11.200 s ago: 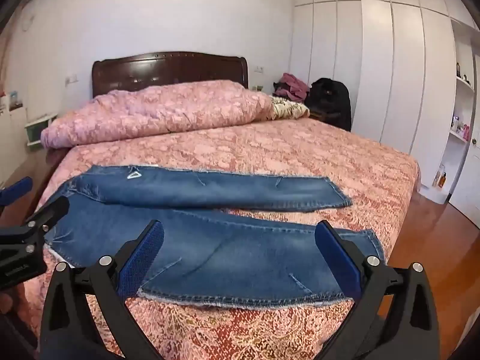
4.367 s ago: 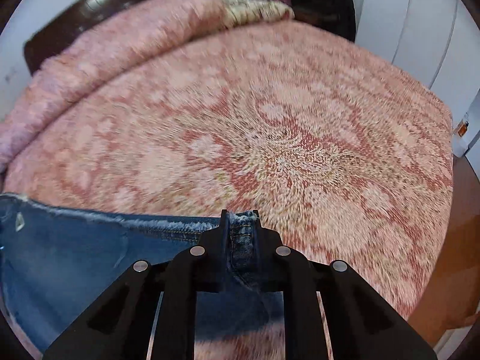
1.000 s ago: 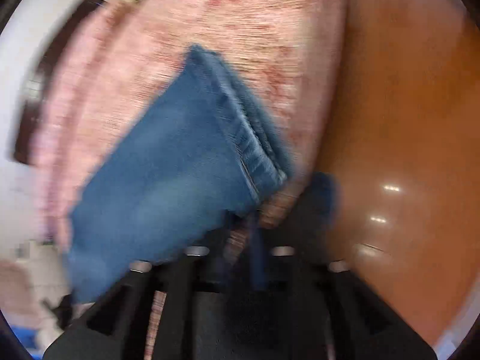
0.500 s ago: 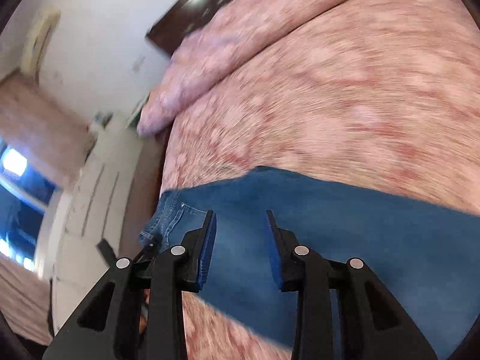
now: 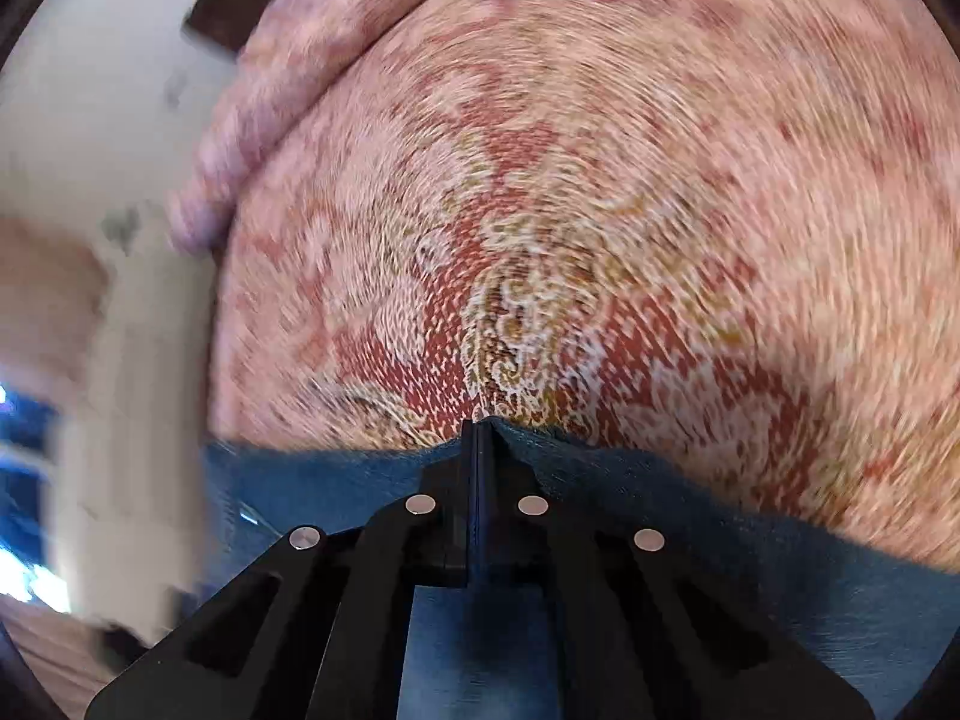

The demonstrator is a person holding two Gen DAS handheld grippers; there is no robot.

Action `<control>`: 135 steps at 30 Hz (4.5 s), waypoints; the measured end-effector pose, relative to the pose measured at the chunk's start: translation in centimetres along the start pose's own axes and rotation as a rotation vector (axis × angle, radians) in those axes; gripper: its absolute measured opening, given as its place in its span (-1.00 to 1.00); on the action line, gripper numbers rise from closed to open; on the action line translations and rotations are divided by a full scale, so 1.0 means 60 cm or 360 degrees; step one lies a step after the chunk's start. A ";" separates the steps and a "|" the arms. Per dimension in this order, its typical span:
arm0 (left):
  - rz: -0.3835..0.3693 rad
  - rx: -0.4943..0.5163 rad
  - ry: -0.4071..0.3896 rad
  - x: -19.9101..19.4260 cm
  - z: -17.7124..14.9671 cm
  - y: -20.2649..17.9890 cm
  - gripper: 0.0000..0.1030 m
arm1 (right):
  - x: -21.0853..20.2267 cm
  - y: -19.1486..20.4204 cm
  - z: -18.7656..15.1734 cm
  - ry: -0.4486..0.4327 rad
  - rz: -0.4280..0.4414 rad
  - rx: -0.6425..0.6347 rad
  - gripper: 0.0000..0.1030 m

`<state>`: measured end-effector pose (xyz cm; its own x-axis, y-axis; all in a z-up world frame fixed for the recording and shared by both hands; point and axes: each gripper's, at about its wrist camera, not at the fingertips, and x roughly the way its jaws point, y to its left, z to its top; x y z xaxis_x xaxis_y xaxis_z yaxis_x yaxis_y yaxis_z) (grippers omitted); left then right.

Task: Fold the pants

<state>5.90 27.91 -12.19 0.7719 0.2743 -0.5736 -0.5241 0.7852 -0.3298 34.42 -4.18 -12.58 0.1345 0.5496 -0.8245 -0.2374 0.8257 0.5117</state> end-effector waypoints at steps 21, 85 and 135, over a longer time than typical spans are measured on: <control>-0.0321 0.0552 0.0435 0.095 -0.055 -0.157 0.91 | -0.173 -0.085 -0.281 0.0052 0.0366 0.0103 -1.00; -0.0784 0.1388 0.0661 -0.095 -0.298 -0.439 0.96 | -0.479 -0.652 -0.652 -0.1199 0.0689 0.1997 0.38; -0.0419 0.0438 0.0312 0.037 -0.088 -0.238 0.96 | -0.198 -0.041 -0.282 -0.0346 -0.0289 -0.0185 -0.70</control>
<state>13.19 14.36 -12.69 0.7694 -0.0454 -0.6371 -0.1821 0.9404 -0.2870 17.14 -14.90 -8.11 0.3847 0.4189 -0.8225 -0.2973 0.8998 0.3193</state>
